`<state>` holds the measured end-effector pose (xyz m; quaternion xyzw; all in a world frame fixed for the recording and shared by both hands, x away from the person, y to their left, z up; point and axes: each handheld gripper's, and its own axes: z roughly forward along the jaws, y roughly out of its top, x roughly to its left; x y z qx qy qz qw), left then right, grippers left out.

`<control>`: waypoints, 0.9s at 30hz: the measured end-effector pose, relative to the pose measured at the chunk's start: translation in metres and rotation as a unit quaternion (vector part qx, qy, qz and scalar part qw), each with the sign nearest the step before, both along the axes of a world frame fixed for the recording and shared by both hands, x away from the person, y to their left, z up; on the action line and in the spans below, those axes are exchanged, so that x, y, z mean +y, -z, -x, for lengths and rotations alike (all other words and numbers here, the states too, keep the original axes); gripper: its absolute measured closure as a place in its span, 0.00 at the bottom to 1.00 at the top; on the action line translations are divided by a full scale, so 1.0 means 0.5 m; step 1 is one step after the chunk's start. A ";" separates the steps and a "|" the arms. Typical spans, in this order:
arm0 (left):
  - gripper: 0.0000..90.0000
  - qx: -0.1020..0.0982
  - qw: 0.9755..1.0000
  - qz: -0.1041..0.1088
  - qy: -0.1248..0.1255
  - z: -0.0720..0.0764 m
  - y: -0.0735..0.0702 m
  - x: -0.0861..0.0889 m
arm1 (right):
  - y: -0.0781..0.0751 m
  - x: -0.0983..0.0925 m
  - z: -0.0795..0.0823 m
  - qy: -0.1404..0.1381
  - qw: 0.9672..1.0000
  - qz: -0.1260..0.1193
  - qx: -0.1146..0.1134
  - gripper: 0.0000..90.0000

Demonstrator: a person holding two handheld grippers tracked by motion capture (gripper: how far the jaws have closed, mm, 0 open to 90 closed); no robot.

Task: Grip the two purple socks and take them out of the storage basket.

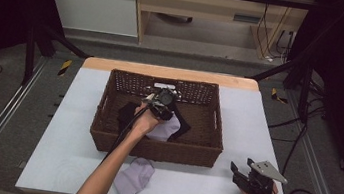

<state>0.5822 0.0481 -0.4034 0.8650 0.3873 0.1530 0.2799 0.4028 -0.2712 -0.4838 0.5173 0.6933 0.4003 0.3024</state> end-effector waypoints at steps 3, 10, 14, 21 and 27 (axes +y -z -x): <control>0.93 -0.028 0.999 0.020 -0.004 0.014 -0.021 0.006 | 0.000 -0.001 -0.001 0.002 1.000 0.000 0.000 0.41; 0.94 -0.082 0.992 0.099 -0.010 0.056 -0.068 0.027 | -0.002 -0.001 0.000 0.004 1.000 -0.001 -0.001 0.42; 0.94 -0.106 0.985 0.135 -0.014 0.079 -0.099 0.050 | -0.002 -0.002 0.000 0.003 1.000 0.001 -0.002 0.42; 0.94 -0.154 0.970 0.188 -0.013 0.127 -0.159 0.108 | -0.002 -0.002 0.000 0.003 1.000 0.002 -0.003 0.44; 0.94 -0.186 0.959 0.212 -0.014 0.169 -0.188 0.156 | -0.002 -0.002 -0.001 0.005 1.000 0.004 -0.003 0.45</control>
